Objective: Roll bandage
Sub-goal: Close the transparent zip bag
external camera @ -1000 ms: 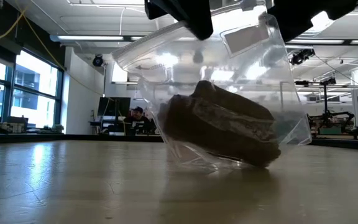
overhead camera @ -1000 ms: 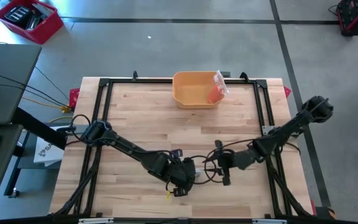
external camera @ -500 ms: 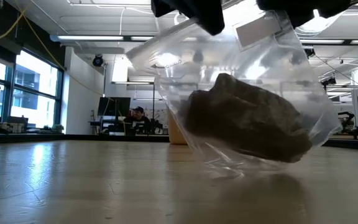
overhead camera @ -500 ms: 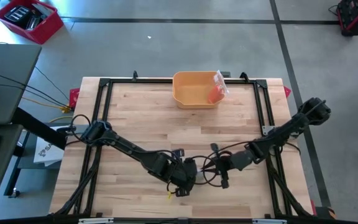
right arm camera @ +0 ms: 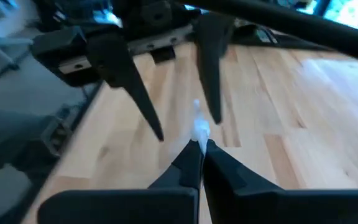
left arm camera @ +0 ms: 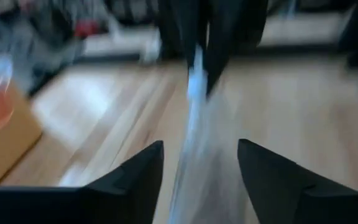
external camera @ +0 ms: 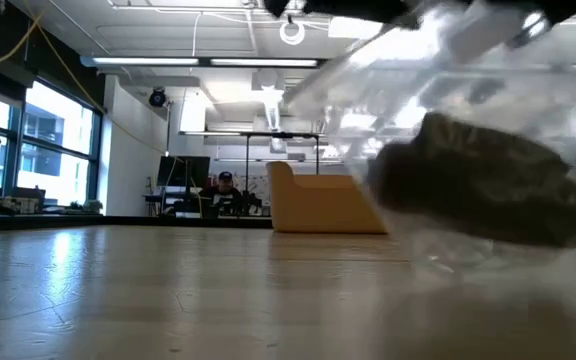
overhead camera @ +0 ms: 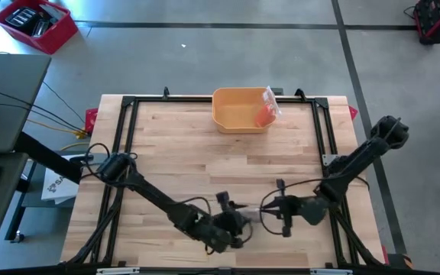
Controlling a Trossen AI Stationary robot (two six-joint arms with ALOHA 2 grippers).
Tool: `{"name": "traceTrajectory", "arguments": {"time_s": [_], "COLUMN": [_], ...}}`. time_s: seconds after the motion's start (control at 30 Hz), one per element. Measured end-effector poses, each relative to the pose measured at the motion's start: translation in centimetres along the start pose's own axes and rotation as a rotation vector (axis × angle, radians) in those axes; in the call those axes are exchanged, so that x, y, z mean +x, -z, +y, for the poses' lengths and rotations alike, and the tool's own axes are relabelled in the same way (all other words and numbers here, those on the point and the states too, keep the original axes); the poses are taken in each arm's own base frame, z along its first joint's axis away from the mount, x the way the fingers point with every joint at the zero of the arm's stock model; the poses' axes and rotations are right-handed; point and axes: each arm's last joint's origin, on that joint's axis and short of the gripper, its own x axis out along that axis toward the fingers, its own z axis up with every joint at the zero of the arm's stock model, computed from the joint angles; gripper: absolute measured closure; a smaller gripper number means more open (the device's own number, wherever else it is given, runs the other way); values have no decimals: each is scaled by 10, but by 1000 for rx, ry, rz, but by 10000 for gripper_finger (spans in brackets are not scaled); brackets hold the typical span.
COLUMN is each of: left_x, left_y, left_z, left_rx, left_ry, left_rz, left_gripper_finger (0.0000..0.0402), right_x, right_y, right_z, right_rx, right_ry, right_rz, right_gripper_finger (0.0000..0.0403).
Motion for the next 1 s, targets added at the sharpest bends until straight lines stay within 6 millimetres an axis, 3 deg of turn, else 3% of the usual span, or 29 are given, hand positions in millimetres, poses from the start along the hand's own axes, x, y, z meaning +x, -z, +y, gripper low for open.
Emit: {"name": "traceTrajectory", "arguments": {"time_s": [0.1,0.3,0.53,0.73,1.0], "left_x": [3,-1,5,10,10], "left_y": [0,10,22,14,13], "left_z": [-2,14,11,7,7], "left_rx": [-80,-230,-262,-257,-262], "left_ry": [38,128,160,126,130], "left_rz": [-215,-521,-579,-595,-594], "left_gripper_finger": [184,175,190,208,288], "right_x": [-13,-30,-34,-36,-36], "right_y": [-4,-9,-19,-25,-25], "right_z": [7,12,12,12,12], "right_rx": [11,13,22,16,16], "right_ry": [-41,9,1,-4,-4], "right_rz": [-29,-93,-162,-207,-206], "right_gripper_finger": [403,403,403,403,403]}}
